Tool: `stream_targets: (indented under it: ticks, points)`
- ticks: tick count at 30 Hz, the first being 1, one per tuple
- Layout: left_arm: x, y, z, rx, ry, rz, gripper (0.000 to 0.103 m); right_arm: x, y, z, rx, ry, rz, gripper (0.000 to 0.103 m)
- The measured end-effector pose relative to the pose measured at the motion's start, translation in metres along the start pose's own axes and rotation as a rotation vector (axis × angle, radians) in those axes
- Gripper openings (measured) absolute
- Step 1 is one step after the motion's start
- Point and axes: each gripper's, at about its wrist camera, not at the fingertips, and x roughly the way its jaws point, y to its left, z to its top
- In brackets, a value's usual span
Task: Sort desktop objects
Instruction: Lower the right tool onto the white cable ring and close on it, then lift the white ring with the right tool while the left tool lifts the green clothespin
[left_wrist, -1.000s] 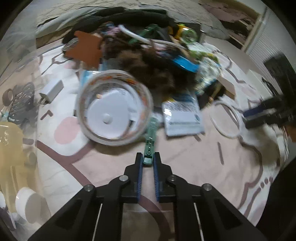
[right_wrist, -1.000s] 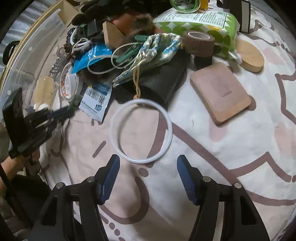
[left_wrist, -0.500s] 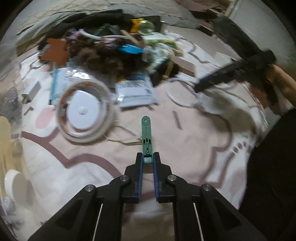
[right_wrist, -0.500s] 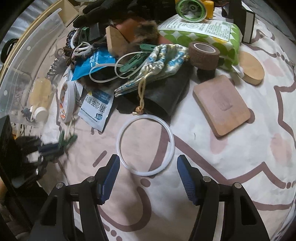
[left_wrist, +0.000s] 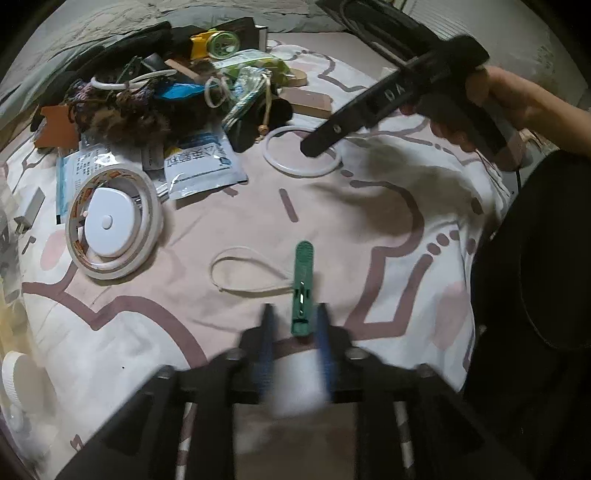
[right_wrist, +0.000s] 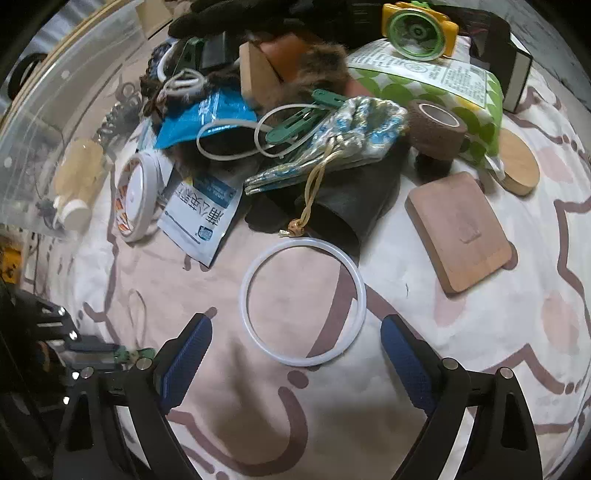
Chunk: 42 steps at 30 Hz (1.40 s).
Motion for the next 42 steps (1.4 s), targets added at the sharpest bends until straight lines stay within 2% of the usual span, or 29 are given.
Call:
stream_targets:
  ticks: [1, 3, 7, 14, 16, 18, 20, 22, 24, 26, 34, 42]
  points:
    - [0.000, 0.001, 0.001, -0.009, -0.003, -0.007, 0.036, 0.003, 0.001, 0.001, -0.006, 0.002, -0.005, 0.094]
    - [0.004, 0.002, 0.003, -0.021, 0.000, -0.014, 0.036, 0.009, 0.002, 0.003, -0.007, 0.008, -0.010, 0.103]
    - [0.015, -0.004, 0.008, -0.025, 0.015, -0.007, 0.036, 0.019, 0.006, 0.006, -0.032, 0.031, -0.045, 0.103]
    - [0.023, -0.007, 0.011, -0.024, 0.035, 0.027, 0.036, 0.036, 0.011, 0.011, -0.078, 0.065, -0.182, 0.103]
    - [0.023, -0.008, 0.012, -0.036, 0.039, 0.032, 0.034, 0.036, 0.008, 0.013, -0.062, 0.058, -0.178, 0.103]
    - [0.023, -0.004, 0.013, -0.042, 0.044, 0.046, 0.028, 0.036, 0.005, 0.015, -0.058, 0.058, -0.173, 0.103]
    - [0.022, -0.002, 0.014, -0.049, 0.050, 0.067, 0.015, 0.035, 0.003, 0.016, -0.061, 0.058, -0.172, 0.103]
    - [0.021, -0.001, 0.016, -0.055, 0.052, 0.079, 0.011, 0.036, 0.002, 0.016, -0.083, 0.066, -0.174, 0.101]
    - [0.020, -0.001, 0.016, -0.055, 0.049, 0.082, 0.011, 0.035, 0.002, 0.016, -0.104, 0.063, -0.175, 0.095]
    - [0.019, -0.002, 0.016, -0.048, 0.048, 0.086, 0.010, 0.030, 0.000, 0.017, -0.107, 0.053, -0.168, 0.084]
    - [0.011, -0.002, 0.020, -0.060, 0.034, 0.079, 0.010, 0.020, -0.008, 0.017, -0.106, 0.049, -0.149, 0.084]
    - [-0.005, 0.003, 0.029, -0.088, -0.003, 0.070, 0.010, -0.005, -0.006, 0.002, -0.137, 0.021, -0.071, 0.084]
